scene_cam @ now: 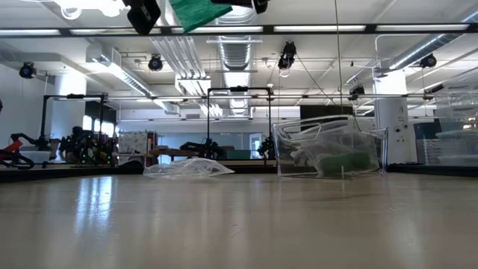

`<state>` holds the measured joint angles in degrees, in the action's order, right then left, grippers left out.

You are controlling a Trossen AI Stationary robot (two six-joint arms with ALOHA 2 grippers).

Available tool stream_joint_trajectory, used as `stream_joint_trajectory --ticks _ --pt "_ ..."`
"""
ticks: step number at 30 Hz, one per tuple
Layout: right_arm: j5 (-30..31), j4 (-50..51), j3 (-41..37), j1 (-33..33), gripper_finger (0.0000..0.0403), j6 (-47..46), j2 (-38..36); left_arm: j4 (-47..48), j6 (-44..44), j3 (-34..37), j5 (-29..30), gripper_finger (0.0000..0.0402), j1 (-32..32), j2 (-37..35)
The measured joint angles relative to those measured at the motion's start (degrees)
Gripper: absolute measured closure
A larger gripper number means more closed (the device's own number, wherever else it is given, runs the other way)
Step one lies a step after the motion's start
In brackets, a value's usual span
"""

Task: Roll bandage
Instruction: Roll the dark green bandage

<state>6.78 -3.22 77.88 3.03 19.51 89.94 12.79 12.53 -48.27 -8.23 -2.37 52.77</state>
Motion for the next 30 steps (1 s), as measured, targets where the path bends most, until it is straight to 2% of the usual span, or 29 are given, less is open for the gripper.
stream_joint_trajectory --ticks 3,10,20,26,30 --pt "2.37 0.67 0.31 -0.04 0.0399 1.54 -0.41 1.36 0.16 0.02 0.02 0.0393 0.00 0.07" --pt "2.87 2.90 0.53 -0.02 0.0401 1.28 -2.48 1.83 -0.34 0.08 0.07 0.0393 0.00 0.09" --pt "2.87 7.44 0.38 0.11 0.0400 -3.04 1.49 -3.74 -3.93 0.10 0.13 0.0393 0.00 0.61" --pt "3.66 10.58 0.29 -0.42 0.0399 -5.50 1.59 -3.01 -4.07 0.10 0.31 0.0393 0.00 -1.34" --pt "3.66 10.64 0.29 -1.09 0.0389 -6.04 1.59 -2.75 -4.41 0.10 3.31 0.0393 -0.02 -2.18"
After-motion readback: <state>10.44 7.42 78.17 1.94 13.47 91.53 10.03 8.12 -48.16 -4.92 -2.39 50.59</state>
